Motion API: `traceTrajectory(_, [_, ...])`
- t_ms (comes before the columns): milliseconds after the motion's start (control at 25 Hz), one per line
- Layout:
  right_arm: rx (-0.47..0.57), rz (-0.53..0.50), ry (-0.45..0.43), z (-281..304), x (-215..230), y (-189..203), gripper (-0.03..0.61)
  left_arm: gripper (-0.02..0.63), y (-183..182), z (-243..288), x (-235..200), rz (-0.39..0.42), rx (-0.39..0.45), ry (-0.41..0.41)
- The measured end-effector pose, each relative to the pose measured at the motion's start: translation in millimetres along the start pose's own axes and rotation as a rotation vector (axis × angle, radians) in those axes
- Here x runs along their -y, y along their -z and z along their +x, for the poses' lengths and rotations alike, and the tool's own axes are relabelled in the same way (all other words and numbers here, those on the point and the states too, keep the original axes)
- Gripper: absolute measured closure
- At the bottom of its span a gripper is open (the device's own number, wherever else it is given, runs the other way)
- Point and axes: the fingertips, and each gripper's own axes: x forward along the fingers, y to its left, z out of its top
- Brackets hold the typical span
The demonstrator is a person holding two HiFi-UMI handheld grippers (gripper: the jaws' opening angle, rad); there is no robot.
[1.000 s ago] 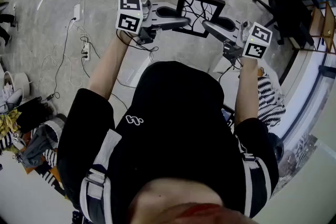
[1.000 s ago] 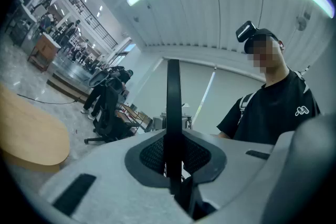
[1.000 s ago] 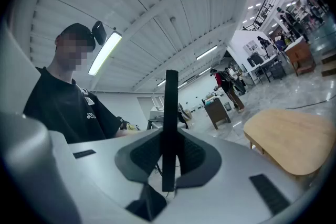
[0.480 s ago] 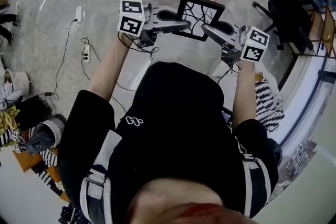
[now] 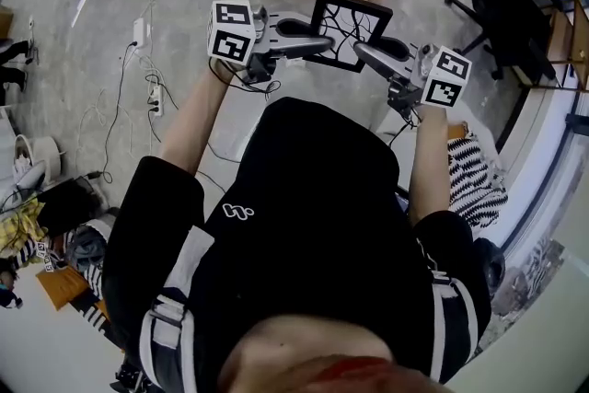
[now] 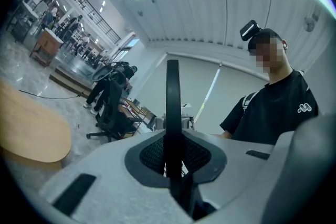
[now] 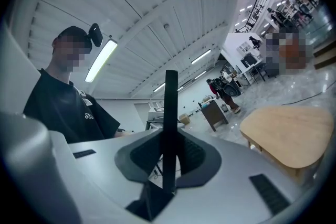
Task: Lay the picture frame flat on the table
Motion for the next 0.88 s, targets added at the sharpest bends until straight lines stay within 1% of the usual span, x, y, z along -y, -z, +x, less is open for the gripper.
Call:
traceTrajectory(120, [-0.010,0.018,0.019,0.7,-1.7,-0.1,0.512,0.574,0.4,-0.7,0.7,-0.020,0.009,0.015])
traceTrajectory(240, [-0.022,0.015,0.048,0.3,-2.4,0.5,0.512,0.574,1.4,-0.1,0.3,-0.018,0.019,0.041])
traceTrajectory(360, [-0.030,0.020,0.060,-0.1,-3.4,0.7,0.512,0.574,2.5,0.3,0.8,-0.015,0.030,0.041])
traceTrajectory(560, [0.002,0.001,0.009,2.8,-4.7,-1.0,0.512,0.574,-0.3,-2.6,3.7,-0.007,0.013,-0.025])
traceTrajectory(720, [0.045,0.021,-0.039,0.7,-3.9,-0.4,0.512,0.574,1.8,-1.4,4.7,-0.011,-0.013,-0.092])
traceTrajectory(880, [0.076,0.045,-0.073,-0.5,-4.5,-3.4,0.513,0.574,-2.7,0.0,3.8,-0.039,0.012,-0.160])
